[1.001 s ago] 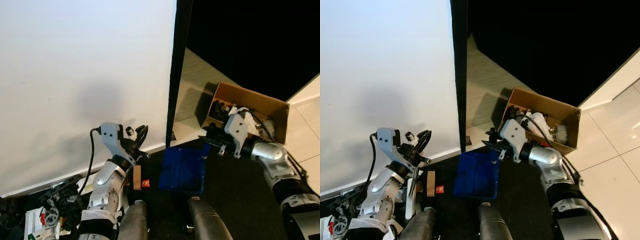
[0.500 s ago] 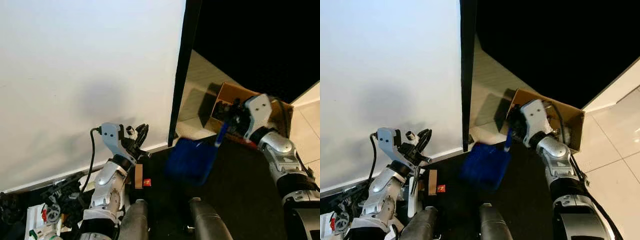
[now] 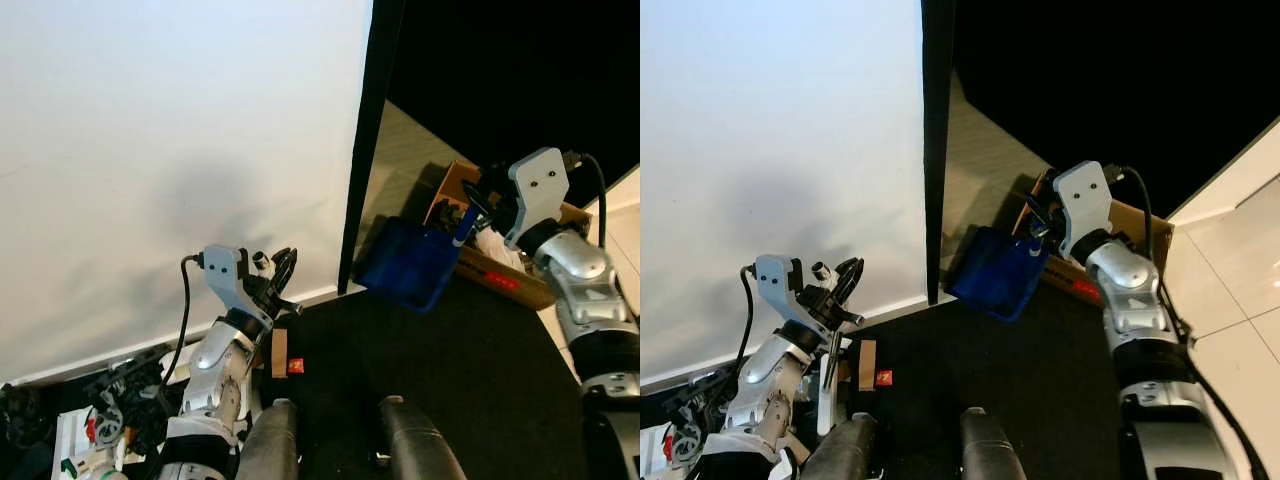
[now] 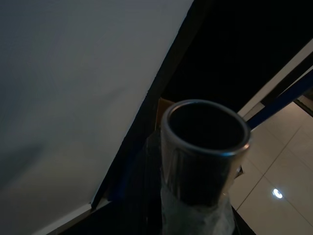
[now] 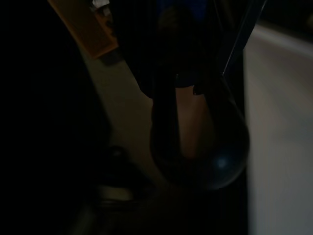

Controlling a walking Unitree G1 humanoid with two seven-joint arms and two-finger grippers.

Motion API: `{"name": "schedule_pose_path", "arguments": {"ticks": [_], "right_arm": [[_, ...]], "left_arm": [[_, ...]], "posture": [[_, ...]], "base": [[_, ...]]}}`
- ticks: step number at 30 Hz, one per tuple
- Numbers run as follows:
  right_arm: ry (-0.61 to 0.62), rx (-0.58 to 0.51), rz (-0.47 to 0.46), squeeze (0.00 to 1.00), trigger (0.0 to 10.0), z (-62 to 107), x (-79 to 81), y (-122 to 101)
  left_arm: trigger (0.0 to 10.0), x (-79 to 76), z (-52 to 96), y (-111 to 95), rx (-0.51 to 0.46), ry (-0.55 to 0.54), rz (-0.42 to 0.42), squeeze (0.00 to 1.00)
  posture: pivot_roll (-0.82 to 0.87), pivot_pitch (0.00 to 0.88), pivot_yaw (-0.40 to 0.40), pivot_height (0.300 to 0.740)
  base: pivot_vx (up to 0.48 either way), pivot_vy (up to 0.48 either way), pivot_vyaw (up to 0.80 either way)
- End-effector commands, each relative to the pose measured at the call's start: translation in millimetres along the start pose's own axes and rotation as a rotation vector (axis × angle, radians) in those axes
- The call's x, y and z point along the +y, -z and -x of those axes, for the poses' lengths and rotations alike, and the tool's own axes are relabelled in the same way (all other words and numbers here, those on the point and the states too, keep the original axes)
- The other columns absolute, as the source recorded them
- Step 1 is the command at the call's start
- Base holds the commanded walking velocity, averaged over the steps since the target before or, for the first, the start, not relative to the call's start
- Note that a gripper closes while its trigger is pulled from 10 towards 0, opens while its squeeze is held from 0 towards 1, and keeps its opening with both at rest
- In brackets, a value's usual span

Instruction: Sweep floor

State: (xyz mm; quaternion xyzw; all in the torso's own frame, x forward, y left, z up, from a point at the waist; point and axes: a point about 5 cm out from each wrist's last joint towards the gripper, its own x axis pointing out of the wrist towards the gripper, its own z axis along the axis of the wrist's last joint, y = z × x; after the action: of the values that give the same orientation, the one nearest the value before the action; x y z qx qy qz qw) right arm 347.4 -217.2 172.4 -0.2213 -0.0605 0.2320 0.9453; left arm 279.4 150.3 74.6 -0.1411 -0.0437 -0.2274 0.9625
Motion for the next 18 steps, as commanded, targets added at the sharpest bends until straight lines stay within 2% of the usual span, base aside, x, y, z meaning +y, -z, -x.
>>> {"name": "schedule_pose_path", "arguments": {"ticks": [1, 6, 7, 8, 11, 15, 18], "right_arm": [[-0.154, 0.034, 0.112, 0.00, 10.0, 7.7, -1.6, -7], [-0.352, 0.066, 0.181, 0.00, 10.0, 14.2, -4.9, -20], [-0.352, 0.066, 0.181, 0.00, 10.0, 14.2, -4.9, -20], [-0.445, 0.044, 0.127, 0.00, 10.0, 15.3, -0.4, -28], [-0.501, 0.015, 0.082, 0.00, 10.0, 14.2, 3.8, -34], [-0.546, -0.024, 0.013, 0.00, 10.0, 8.6, 12.6, -39], [-0.555, -0.040, -0.001, 0.00, 10.0, 3.1, 21.0, -37]], "left_arm": [[10.0, 1.0, 7.9, 16, 0.064, -0.026, 0.036, 0.00], [10.0, 0.8, 6.1, 16, 0.062, -0.026, 0.038, 0.00], [10.0, 0.8, 6.1, 16, 0.062, -0.026, 0.038, 0.00], [10.0, 0.9, 6.0, 17, 0.063, -0.027, 0.038, 0.00], [10.0, 1.0, 6.4, 17, 0.064, -0.029, 0.038, 0.00], [10.0, 1.1, 6.1, 18, 0.063, -0.032, 0.038, 0.00], [10.0, 1.4, 6.3, 17, 0.061, -0.035, 0.037, 0.00]], "posture": [[-0.03, 0.170, -0.013, 0.740], [-0.04, 0.165, -0.017, 0.740], [-0.04, 0.165, -0.017, 0.740], [-0.03, 0.164, -0.018, 0.740], [-0.03, 0.163, -0.019, 0.740], [-0.03, 0.160, -0.023, 0.740], [-0.02, 0.159, -0.023, 0.740]], "base": [[0.000, 0.000, 0.00], [0.000, 0.000, 0.00], [0.000, 0.000, 0.00], [0.000, 0.000, 0.00], [0.000, 0.000, 0.00], [0.000, 0.000, 0.00], [0.000, 0.000, 0.00]]}}
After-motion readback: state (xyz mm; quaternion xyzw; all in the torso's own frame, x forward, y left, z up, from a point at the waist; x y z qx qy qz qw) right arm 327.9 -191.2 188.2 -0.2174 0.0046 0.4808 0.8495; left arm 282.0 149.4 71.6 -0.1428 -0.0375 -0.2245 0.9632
